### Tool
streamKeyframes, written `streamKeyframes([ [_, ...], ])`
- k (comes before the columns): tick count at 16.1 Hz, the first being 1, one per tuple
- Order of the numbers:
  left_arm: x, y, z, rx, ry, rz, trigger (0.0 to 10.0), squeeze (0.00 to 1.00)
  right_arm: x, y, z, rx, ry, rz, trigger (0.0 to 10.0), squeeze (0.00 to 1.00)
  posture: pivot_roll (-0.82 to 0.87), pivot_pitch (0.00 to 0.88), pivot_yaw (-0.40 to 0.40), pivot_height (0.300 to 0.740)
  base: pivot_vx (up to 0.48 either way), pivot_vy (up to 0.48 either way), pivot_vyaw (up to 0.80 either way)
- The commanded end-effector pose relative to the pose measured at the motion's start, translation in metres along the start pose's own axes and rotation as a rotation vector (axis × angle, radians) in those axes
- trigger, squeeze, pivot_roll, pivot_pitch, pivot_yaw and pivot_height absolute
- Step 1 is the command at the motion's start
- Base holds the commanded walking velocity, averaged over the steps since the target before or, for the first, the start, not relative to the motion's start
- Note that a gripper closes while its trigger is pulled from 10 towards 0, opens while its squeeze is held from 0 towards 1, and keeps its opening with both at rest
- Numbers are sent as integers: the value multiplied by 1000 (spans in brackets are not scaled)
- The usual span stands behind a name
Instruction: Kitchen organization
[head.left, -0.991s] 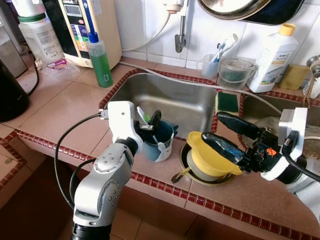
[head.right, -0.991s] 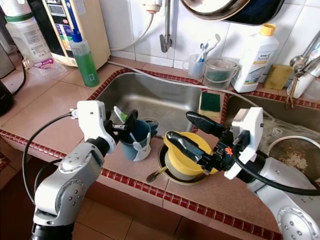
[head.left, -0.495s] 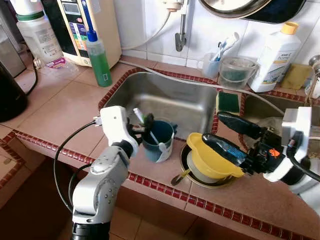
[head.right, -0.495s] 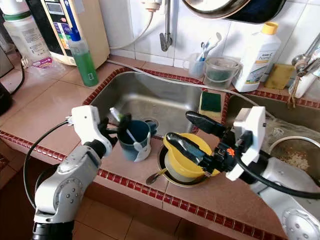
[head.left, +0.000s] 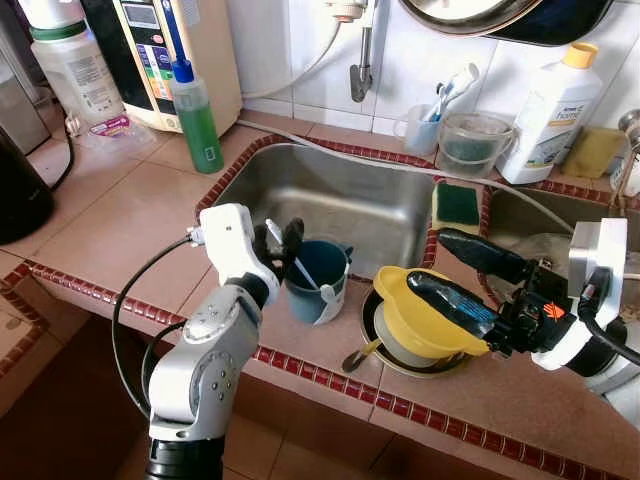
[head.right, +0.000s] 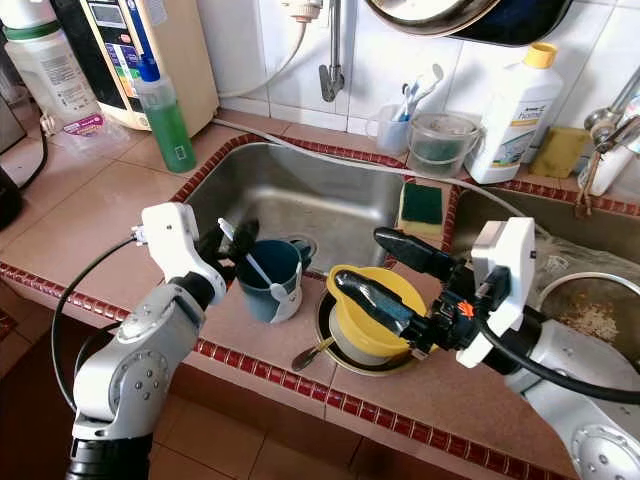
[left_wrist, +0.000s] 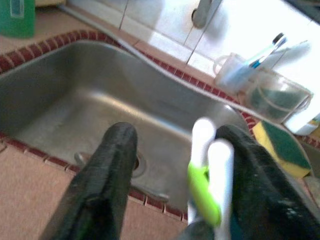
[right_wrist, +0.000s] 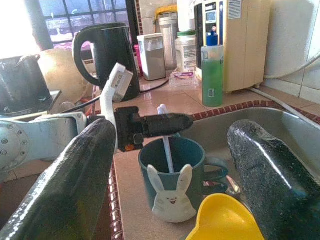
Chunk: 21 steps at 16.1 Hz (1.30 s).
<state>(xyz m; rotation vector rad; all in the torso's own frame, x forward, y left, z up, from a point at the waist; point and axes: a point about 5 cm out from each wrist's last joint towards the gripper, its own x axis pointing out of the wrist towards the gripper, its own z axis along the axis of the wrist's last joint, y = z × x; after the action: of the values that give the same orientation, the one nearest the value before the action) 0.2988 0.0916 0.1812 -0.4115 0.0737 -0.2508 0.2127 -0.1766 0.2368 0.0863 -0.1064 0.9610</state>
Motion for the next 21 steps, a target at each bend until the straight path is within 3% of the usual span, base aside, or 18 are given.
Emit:
streamKeyframes([
  [1,0,-1,3,13,-17,-13,0,0,-1,6,6,-29,-5,21,10000,0,-249,95,63,740,0,0,0],
  [21,1,-8,20,-2,-69,-65,0,0,-1,6,7,-23,-4,23,10000,0,-249,95,67,740,0,0,0],
])
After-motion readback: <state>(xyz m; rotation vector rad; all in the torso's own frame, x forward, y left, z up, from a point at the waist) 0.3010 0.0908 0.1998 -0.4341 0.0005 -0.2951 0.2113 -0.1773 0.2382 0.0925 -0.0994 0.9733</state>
